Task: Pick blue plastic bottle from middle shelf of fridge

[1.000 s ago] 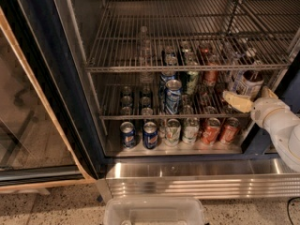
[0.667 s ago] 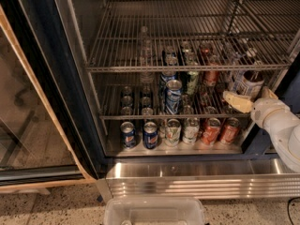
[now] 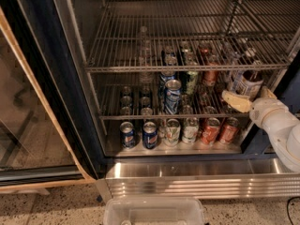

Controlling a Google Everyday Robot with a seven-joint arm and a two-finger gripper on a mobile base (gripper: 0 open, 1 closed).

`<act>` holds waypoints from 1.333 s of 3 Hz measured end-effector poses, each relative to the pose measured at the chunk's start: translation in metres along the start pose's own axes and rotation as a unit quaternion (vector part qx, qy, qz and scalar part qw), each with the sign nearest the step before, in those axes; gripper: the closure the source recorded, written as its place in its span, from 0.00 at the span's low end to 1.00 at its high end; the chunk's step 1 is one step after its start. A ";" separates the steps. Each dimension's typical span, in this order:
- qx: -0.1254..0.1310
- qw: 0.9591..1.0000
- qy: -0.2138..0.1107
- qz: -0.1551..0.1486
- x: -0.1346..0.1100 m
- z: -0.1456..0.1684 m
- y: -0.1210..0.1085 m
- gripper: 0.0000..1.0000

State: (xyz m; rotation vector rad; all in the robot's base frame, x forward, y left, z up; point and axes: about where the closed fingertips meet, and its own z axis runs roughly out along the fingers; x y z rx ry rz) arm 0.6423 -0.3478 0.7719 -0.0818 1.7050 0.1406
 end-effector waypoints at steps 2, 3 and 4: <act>-0.003 1.000 -0.009 -0.003 -0.001 0.013 -0.003 0.12; -0.008 1.000 -0.014 -0.008 -0.004 0.026 -0.004 0.12; -0.006 1.000 -0.018 -0.011 -0.006 0.034 -0.006 0.12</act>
Offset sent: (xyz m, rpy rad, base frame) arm 0.0378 -0.0055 0.0014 -0.0165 -0.0444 0.0201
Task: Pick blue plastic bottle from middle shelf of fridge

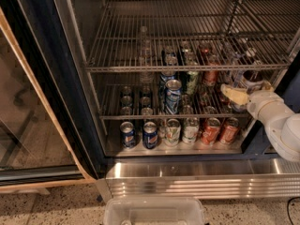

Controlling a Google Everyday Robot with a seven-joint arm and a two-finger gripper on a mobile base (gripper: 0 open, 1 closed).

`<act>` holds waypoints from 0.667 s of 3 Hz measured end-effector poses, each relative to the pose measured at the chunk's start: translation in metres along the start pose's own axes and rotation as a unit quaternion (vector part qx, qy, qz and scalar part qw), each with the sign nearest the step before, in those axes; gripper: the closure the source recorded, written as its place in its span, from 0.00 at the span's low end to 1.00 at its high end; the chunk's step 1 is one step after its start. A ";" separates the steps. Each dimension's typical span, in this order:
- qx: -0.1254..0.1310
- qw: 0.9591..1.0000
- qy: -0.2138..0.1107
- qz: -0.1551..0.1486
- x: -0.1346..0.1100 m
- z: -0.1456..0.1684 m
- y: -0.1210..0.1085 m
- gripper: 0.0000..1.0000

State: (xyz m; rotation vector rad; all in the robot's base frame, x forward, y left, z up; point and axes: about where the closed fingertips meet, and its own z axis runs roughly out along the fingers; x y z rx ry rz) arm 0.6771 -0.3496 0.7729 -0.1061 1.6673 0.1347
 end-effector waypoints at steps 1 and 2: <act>0.002 1.000 -0.004 -0.001 -0.001 0.005 -0.001 0.19; 0.002 1.000 -0.004 -0.001 -0.001 0.005 -0.001 0.37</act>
Offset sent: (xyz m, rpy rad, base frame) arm 0.0049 -0.0004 0.0009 -0.0016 -0.0068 -0.0030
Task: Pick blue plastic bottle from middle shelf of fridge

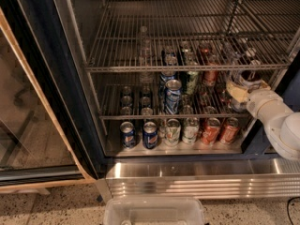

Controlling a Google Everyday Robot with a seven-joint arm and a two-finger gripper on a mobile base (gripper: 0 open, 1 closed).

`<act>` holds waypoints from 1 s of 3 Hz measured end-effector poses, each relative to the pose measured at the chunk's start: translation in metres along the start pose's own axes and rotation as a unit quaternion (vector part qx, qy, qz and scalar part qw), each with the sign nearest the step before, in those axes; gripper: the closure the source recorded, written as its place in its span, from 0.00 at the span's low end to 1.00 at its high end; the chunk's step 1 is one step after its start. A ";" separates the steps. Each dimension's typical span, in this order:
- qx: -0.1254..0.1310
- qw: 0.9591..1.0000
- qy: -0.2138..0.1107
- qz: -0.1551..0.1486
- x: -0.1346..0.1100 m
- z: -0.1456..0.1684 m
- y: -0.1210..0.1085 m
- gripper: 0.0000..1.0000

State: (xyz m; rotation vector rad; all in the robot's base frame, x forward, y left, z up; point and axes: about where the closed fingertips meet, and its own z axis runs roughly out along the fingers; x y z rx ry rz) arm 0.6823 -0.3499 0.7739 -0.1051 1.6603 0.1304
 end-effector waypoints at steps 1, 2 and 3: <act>0.000 1.000 0.000 0.000 0.000 0.000 0.000 0.60; 0.000 1.000 0.000 0.000 0.000 0.000 0.000 0.85; 0.000 1.000 0.000 0.000 -0.002 0.000 0.000 1.00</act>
Offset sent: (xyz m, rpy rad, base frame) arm 0.0000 0.0000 0.0000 0.0000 0.0000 0.0000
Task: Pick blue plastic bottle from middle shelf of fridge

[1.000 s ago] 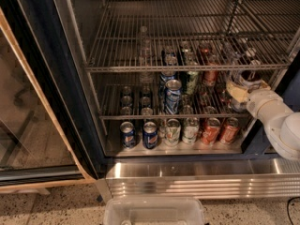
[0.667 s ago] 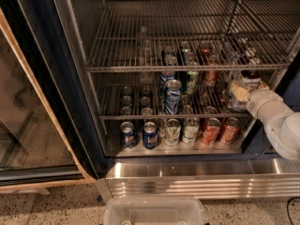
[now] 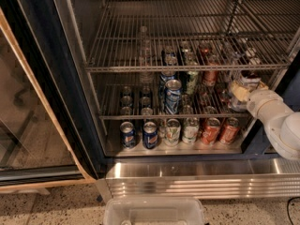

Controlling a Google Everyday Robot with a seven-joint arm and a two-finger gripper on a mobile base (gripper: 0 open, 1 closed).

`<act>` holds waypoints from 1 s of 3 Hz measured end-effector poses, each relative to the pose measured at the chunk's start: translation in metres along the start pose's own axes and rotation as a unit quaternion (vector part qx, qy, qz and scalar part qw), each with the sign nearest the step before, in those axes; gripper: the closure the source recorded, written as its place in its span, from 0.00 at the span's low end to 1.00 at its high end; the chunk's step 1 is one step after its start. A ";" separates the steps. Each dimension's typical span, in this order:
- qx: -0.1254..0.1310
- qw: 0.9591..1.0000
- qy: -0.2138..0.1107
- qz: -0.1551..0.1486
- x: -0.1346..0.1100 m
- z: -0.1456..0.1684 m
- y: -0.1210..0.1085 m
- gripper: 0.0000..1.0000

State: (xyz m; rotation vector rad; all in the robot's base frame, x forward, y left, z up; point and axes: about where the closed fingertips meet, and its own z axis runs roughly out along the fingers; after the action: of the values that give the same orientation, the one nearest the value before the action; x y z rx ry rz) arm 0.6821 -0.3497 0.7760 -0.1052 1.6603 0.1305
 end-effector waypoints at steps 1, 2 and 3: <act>-0.008 1.000 -0.004 0.000 -0.004 -0.013 0.007 1.00; -0.017 1.000 -0.012 -0.003 -0.011 -0.023 0.015 1.00; -0.019 1.000 -0.023 -0.003 -0.015 -0.038 0.022 1.00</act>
Offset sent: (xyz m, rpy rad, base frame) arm -0.0370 0.0141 0.0231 -0.0017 -0.0422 0.0508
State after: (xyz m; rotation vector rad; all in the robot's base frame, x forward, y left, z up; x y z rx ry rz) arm 0.6427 -0.3341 0.7953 -0.1360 1.6119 0.1584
